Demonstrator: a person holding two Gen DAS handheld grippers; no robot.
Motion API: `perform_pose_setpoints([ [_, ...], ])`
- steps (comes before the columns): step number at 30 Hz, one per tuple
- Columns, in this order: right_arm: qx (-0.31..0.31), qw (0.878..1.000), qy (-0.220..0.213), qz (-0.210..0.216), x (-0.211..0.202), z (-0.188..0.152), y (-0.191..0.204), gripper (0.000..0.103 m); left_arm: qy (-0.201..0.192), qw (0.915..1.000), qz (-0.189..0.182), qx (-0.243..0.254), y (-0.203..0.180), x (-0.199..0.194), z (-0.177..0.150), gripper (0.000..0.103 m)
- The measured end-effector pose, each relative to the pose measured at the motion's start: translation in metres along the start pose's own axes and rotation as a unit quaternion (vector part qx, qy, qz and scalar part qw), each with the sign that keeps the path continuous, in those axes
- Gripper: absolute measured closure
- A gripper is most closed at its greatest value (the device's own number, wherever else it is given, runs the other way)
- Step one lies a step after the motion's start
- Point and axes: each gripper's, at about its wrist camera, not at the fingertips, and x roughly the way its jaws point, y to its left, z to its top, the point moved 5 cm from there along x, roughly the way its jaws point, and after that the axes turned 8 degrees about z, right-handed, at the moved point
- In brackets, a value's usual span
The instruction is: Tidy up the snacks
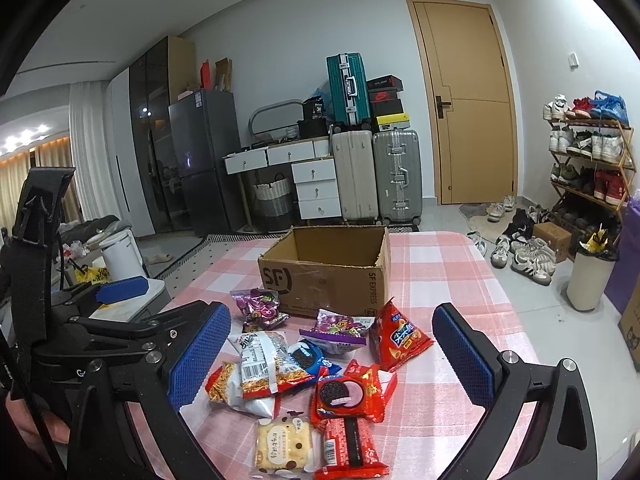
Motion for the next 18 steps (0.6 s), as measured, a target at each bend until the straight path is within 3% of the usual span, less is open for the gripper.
perform_pose_setpoints([
  [18, 0.005, 1.0, -0.004, 0.004, -0.0017, 0.0005, -0.0025, 0.0, 0.003, 1.0, -0.001, -0.002, 0.0003, 0.0001, -0.0012, 0.001],
])
